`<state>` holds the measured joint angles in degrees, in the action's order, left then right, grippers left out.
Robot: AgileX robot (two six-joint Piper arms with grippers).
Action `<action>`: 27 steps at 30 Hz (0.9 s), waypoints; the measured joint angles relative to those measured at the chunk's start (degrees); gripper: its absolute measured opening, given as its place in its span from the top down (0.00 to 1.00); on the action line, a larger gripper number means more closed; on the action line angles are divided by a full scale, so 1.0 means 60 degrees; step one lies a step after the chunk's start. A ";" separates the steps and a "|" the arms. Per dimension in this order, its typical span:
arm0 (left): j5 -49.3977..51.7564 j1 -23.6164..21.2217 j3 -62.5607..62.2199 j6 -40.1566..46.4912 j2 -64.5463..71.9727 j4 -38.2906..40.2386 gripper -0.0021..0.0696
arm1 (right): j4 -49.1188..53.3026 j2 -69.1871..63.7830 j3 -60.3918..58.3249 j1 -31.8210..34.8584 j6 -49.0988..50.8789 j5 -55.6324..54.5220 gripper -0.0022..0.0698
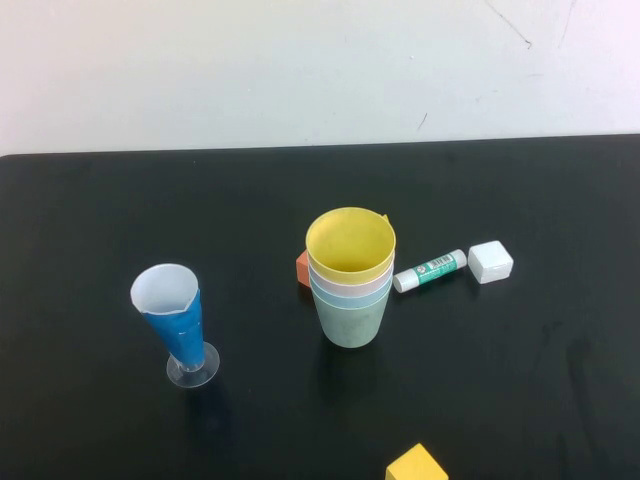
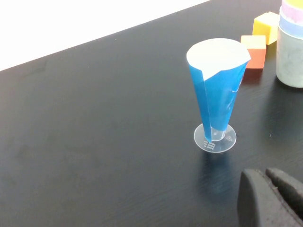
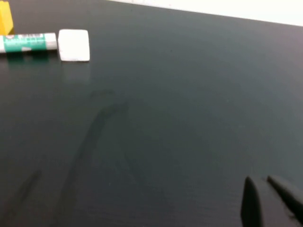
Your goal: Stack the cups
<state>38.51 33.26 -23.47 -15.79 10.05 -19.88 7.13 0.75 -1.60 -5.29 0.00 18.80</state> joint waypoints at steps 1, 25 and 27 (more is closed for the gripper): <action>0.0000 0.0000 0.0000 0.0000 0.0000 0.0000 0.97 | 0.0000 0.0000 0.0000 0.0000 0.0052 0.0000 0.97; 0.0000 0.0000 0.0000 0.0000 0.0000 0.0000 0.97 | 0.0036 0.0000 0.0000 -0.0008 0.0089 0.0021 0.97; -0.0089 0.0000 0.0136 0.0000 -0.0020 0.0000 0.97 | 0.0036 0.0000 0.0000 -0.0008 0.0089 0.0021 0.97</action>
<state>37.98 33.26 -22.66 -15.79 9.93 -19.88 7.35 0.75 -1.60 -5.33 0.54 18.93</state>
